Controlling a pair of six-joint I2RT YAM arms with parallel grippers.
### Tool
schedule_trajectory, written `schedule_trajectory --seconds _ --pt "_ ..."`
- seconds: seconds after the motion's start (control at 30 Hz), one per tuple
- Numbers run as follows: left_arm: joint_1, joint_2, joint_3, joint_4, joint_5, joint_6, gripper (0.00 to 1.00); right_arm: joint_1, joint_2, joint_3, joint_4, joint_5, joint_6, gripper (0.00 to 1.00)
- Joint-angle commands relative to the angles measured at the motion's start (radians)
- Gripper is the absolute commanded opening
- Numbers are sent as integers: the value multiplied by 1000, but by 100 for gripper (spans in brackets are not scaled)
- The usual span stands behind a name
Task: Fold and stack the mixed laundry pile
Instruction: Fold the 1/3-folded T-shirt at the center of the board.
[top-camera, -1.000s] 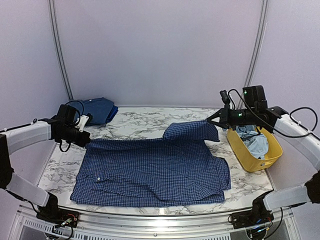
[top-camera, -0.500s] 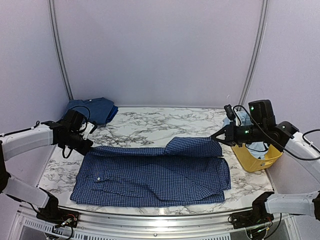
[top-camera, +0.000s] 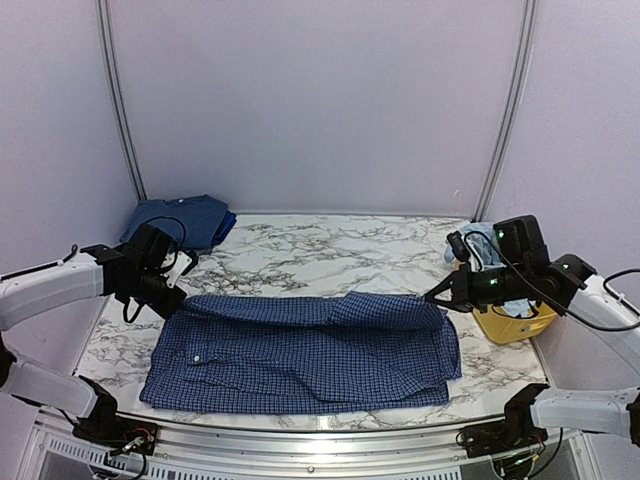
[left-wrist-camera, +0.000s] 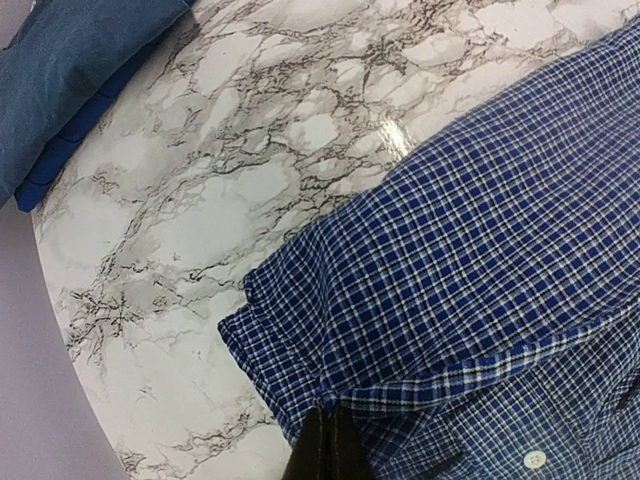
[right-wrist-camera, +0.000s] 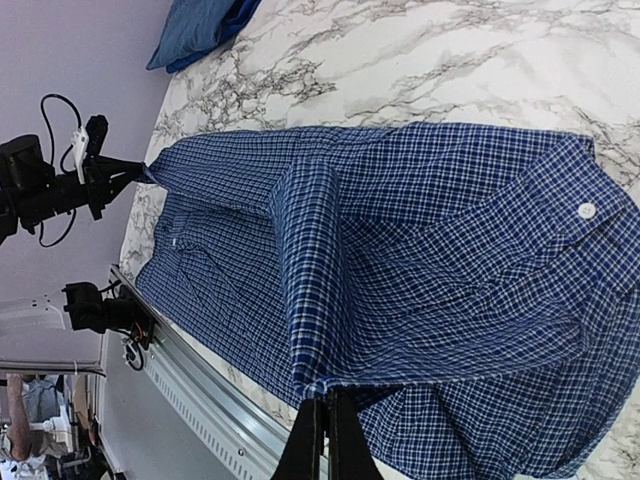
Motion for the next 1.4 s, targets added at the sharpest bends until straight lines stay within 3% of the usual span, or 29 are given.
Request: schedule_trajectory --seconds 0.0,0.13,0.23,0.3,0.33,0.37,0.4,0.5,0.53,0.6,0.63,0.77,1.0,1.37 --pt "-39 29 -12 -60 -42 49 0 21 -15 -18 -5 -17 -8 0" --pt "-90 68 -11 -75 -74 58 2 84 0 -70 4 -21 15 0" --pt "-95 50 5 -74 -110 37 21 150 26 -98 -4 -26 29 0" --pt "-95 1 12 -50 -153 18 46 161 52 -120 -8 -48 28 0" --pt "-95 -43 15 -36 -160 15 63 162 74 -124 -21 -40 22 0" --pt "-95 -79 16 -19 -163 10 91 161 92 -124 -28 -25 20 0" --pt "-94 -112 18 4 -157 5 98 160 108 -126 -22 -16 22 0" --pt "-94 -210 16 88 -117 -56 99 154 181 -129 -2 10 24 0" --pt "-94 -232 10 117 -115 -105 99 152 210 -134 10 -3 23 5" --pt "-93 -249 2 147 -62 -151 99 150 253 -140 45 -38 26 28" --pt "-94 -243 3 155 -22 -151 99 149 265 -137 51 -50 29 34" --pt "-95 -168 27 164 58 -166 99 96 235 -37 -23 -12 -12 48" --pt "-95 -154 22 284 49 -210 99 -174 285 89 -117 146 -144 49" --pt "-95 -91 78 280 65 -169 99 -198 561 209 -90 323 -246 55"
